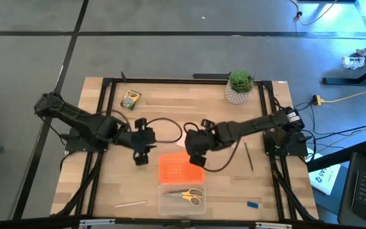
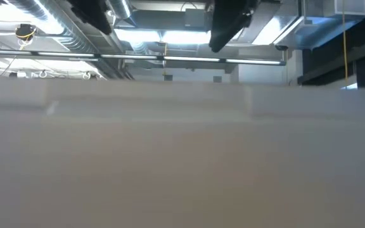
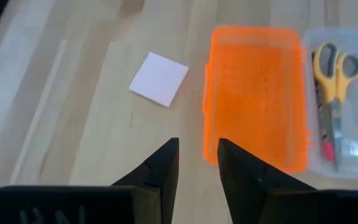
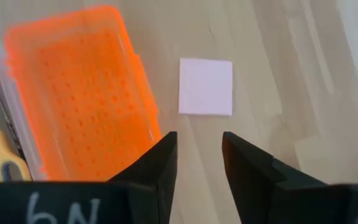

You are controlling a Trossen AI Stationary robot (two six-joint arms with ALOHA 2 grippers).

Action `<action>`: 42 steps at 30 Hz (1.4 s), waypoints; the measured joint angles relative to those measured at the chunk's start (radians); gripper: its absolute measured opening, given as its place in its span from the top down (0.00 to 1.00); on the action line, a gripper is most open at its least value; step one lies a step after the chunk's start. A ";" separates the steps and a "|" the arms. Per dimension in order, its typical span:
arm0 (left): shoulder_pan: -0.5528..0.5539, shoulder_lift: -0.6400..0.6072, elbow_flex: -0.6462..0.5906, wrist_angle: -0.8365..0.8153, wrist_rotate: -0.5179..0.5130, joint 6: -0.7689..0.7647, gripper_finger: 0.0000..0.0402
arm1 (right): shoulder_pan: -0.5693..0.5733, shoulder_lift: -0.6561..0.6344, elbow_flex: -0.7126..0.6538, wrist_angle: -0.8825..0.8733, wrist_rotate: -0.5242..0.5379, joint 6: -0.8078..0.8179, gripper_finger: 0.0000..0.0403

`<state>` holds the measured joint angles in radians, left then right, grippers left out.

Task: Pack school essentials
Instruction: Put the notepad into the supply box

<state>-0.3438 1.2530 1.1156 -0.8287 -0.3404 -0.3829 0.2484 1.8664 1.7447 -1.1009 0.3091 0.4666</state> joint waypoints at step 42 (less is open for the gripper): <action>0.531 -0.127 -0.215 0.375 0.548 0.753 0.74 | -0.186 0.001 0.000 0.000 -0.076 -0.157 0.68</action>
<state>0.1867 1.1263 0.9005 -0.4541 0.2071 0.3702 0.0620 1.8671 1.7447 -1.1007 0.2329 0.3092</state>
